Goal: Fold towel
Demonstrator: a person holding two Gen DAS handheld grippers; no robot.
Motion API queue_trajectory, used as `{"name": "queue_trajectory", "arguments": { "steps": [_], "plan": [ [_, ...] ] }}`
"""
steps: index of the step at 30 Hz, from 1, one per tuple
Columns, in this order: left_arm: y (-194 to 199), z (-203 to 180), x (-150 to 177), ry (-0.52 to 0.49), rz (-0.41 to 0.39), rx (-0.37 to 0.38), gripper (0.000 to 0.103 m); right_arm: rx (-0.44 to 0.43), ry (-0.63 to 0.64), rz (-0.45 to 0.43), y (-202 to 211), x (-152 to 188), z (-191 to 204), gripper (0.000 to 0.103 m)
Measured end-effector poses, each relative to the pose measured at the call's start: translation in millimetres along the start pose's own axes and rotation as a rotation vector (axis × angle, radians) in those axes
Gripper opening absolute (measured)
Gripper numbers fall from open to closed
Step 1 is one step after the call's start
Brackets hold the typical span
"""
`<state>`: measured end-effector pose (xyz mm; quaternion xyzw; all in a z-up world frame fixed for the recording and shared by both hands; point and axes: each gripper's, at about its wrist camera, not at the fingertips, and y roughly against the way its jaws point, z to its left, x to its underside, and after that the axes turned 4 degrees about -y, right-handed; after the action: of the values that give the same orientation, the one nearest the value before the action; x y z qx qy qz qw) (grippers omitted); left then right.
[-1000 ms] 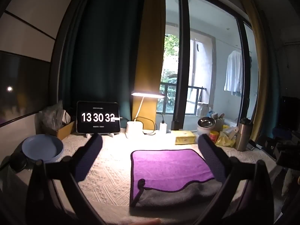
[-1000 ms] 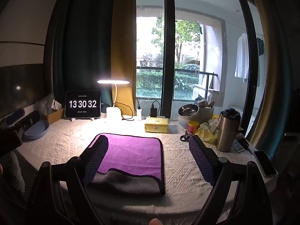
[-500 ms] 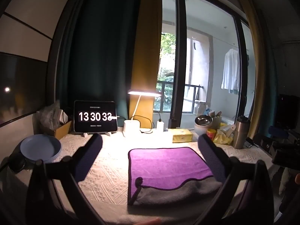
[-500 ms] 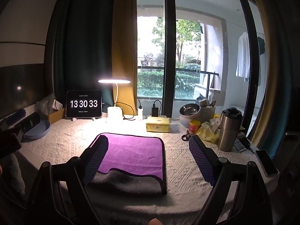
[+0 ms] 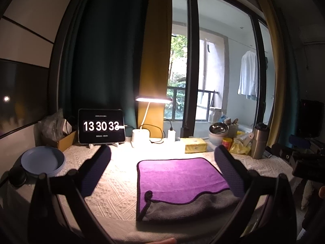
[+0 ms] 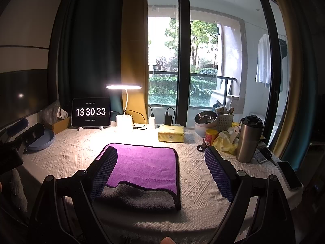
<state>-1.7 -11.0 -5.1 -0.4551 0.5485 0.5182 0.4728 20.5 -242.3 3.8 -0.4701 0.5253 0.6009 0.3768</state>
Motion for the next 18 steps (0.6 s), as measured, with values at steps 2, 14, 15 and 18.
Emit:
{"name": "queue_trajectory", "arguments": {
  "steps": [2,14,15,18],
  "plan": [
    [0.0,0.3,-0.2,0.001,0.002,0.001,0.102,0.000,-0.001,0.001,-0.5,0.3,0.0,0.090],
    [-0.5,-1.1,0.4,-0.001,0.004,0.002,0.102,0.000,-0.003,0.002,-0.6,1.9,-0.5,0.090],
    [-0.5,-1.2,0.7,0.000,0.003,0.002,0.102,0.000,-0.002,0.002,-0.5,2.0,-0.3,0.090],
    [-0.6,-1.5,0.8,0.000,0.003,0.001,0.102,0.000,-0.003,0.002,-0.9,1.9,-0.9,0.090]
  ]
}}
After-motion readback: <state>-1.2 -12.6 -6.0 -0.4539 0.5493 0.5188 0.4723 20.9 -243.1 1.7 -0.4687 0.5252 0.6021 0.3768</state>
